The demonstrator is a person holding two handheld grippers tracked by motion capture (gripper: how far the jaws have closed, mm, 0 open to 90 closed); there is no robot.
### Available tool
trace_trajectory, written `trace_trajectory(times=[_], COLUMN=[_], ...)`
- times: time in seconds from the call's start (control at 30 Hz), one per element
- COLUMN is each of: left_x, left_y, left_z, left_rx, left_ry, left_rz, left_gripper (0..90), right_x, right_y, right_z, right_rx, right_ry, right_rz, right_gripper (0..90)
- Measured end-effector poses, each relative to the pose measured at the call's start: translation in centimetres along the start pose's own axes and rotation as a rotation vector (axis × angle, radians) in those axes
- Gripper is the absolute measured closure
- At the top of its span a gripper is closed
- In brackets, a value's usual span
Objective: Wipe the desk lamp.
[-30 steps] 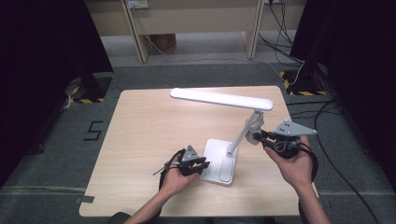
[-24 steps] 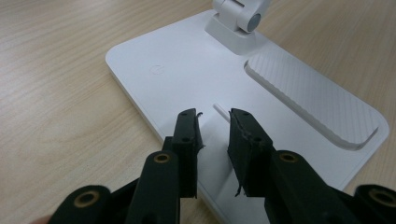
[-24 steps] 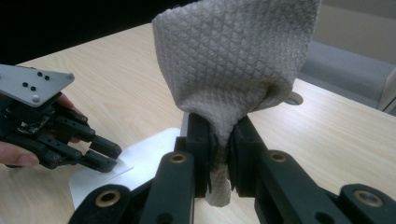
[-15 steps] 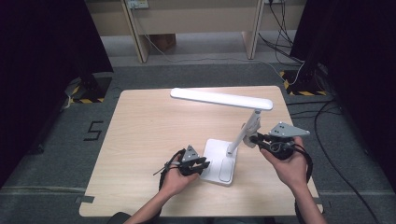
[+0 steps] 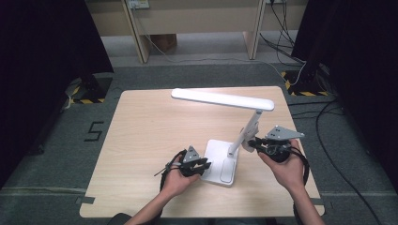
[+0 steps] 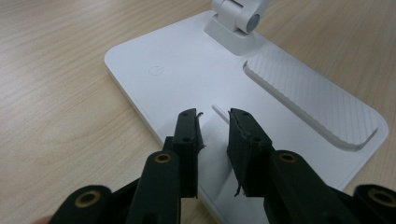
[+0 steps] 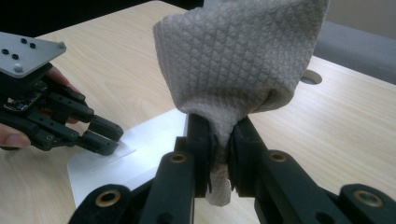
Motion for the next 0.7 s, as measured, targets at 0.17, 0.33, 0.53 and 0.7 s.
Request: trace_trajectory(times=[0.17, 0.33, 0.53, 0.7], left_x=[0.0, 0.0, 0.0, 0.0], left_y=[0.0, 0.0, 0.0, 0.0], left_z=[0.0, 0.0, 0.0, 0.0], left_rx=[-0.001, -0.001, -0.001, 0.000], left_ry=[0.003, 0.003, 0.003, 0.005], left_rz=[0.000, 0.000, -0.001, 0.000], left_gripper=[72.7, 72.7, 72.7, 72.8], right_x=[-0.1, -0.1, -0.2, -0.3], right_y=[-0.2, -0.5, -0.8, -1.0], right_z=[-0.4, -0.8, -1.3, -1.7], right_rx=[-0.009, -0.017, -0.032, -0.035], right_ry=[0.004, 0.004, 0.007, 0.012], right_rz=[-0.003, 0.002, 0.002, 0.000], right_gripper=[80.8, 80.8, 80.8, 80.9])
Point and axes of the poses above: each handheld gripper's, and its own axes: z roughly backward along the jaws, y roughly out of its top, x roughly to its right, the point moved 4 cm from there along -z, roughly forward along the jaws, and after that the axes turned 13 degrees about -x, right-handed, at the moved point
